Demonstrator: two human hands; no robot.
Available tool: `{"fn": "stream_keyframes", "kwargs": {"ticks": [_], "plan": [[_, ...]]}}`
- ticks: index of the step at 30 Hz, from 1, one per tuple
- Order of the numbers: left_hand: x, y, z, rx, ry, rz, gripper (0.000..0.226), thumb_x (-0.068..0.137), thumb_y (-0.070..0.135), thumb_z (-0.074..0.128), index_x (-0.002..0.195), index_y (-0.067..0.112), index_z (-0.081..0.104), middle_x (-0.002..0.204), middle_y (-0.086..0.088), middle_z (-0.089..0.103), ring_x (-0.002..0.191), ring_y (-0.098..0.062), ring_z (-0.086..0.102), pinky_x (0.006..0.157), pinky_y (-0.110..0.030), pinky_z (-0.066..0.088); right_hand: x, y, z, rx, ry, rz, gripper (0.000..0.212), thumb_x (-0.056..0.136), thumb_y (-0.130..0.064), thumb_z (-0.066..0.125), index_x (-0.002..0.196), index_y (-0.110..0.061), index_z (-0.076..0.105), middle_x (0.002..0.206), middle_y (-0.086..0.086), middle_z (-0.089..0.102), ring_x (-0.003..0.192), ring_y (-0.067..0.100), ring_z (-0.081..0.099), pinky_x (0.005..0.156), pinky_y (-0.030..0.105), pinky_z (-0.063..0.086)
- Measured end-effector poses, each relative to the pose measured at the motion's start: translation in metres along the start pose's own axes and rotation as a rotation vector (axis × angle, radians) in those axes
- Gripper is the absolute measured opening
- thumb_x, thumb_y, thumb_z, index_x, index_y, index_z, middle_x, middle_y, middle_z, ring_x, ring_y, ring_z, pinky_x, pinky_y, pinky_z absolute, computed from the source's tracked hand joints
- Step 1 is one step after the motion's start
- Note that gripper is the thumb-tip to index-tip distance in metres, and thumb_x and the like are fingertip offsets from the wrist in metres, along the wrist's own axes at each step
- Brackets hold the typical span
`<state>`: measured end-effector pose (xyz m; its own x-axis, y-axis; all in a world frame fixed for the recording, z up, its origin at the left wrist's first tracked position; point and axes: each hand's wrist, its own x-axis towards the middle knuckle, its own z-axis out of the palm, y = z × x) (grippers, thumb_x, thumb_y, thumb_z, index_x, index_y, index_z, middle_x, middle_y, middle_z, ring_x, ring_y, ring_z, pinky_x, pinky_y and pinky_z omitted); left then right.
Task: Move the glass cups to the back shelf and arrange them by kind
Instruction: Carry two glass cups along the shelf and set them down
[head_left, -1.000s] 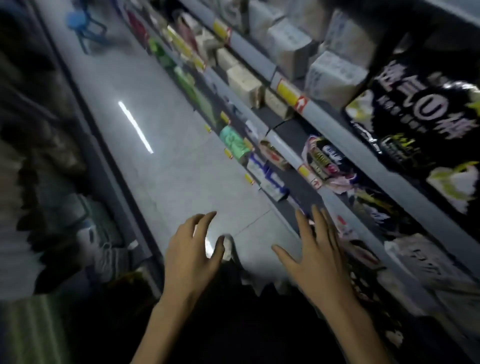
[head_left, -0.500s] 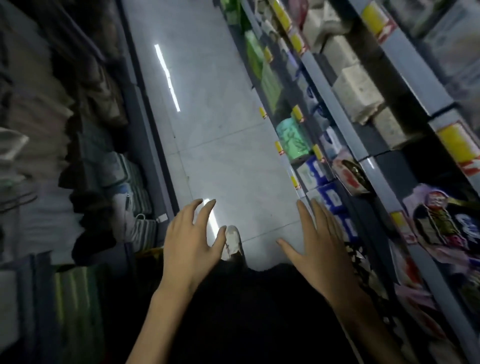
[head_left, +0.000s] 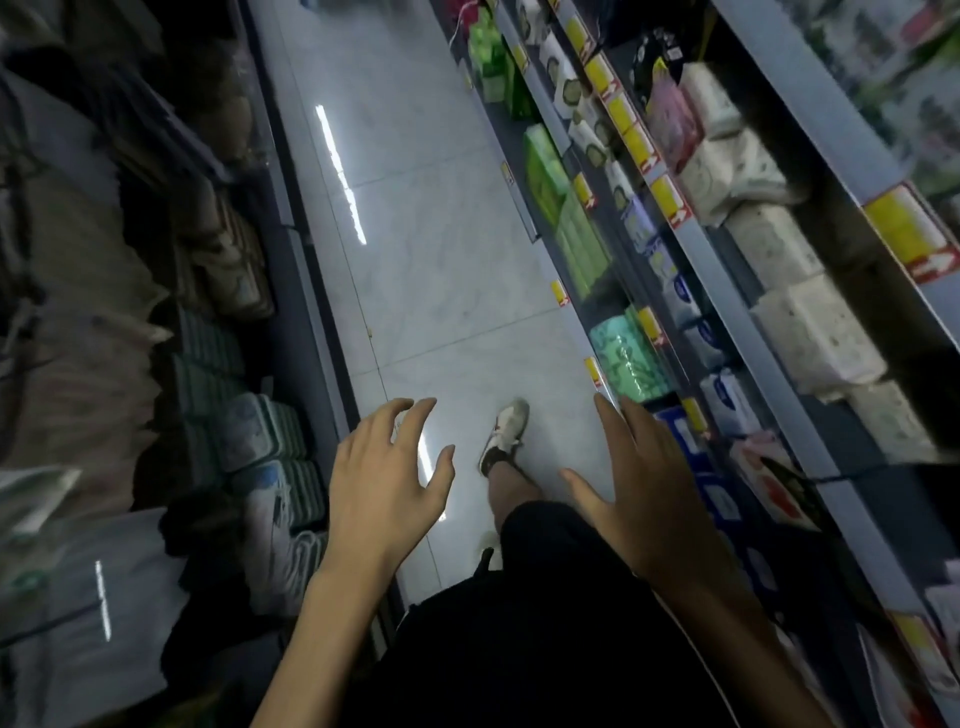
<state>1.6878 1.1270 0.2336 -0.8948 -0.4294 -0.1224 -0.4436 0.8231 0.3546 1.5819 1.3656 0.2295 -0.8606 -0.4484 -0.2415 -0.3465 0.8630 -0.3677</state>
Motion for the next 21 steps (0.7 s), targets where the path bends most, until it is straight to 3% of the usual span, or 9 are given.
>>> {"fn": "stream_keyframes", "kwargs": {"ticks": [6, 16, 21], "plan": [[0.139, 0.007, -0.021, 0.048, 0.002, 0.046, 0.053, 0.095, 0.043, 0.065, 0.143, 0.023, 0.054, 0.139, -0.002, 0.058, 0.124, -0.028, 0.059, 0.1, -0.049, 0.051, 0.124, -0.016, -0.028, 0.038, 0.042, 0.025, 0.087, 0.086, -0.052, 0.072, 0.158, -0.021, 0.035, 0.159, 0.011, 0.038, 0.146, 0.034, 0.037, 0.116, 0.051, 0.04], [0.357, 0.052, -0.072, 0.065, -0.007, 0.264, 0.054, 0.096, 0.048, 0.058, 0.146, 0.026, 0.052, 0.14, -0.001, 0.058, 0.124, -0.027, 0.059, 0.098, -0.047, 0.053, 0.298, -0.028, -0.113, 0.104, 0.102, 0.092, 0.082, 0.092, -0.052, 0.067, 0.159, -0.024, 0.029, 0.161, 0.007, 0.036, 0.143, 0.032, 0.04, 0.109, 0.048, 0.045], [0.474, 0.106, -0.11, -0.018, 0.04, 0.499, 0.049, 0.099, 0.044, 0.055, 0.145, 0.027, 0.054, 0.131, 0.004, 0.063, 0.111, -0.022, 0.065, 0.082, -0.039, 0.056, 0.376, -0.05, -0.168, 0.127, 0.409, 0.096, 0.065, 0.092, -0.037, 0.073, 0.149, -0.016, 0.05, 0.147, 0.009, 0.055, 0.131, 0.032, 0.057, 0.098, 0.045, 0.056]]}}
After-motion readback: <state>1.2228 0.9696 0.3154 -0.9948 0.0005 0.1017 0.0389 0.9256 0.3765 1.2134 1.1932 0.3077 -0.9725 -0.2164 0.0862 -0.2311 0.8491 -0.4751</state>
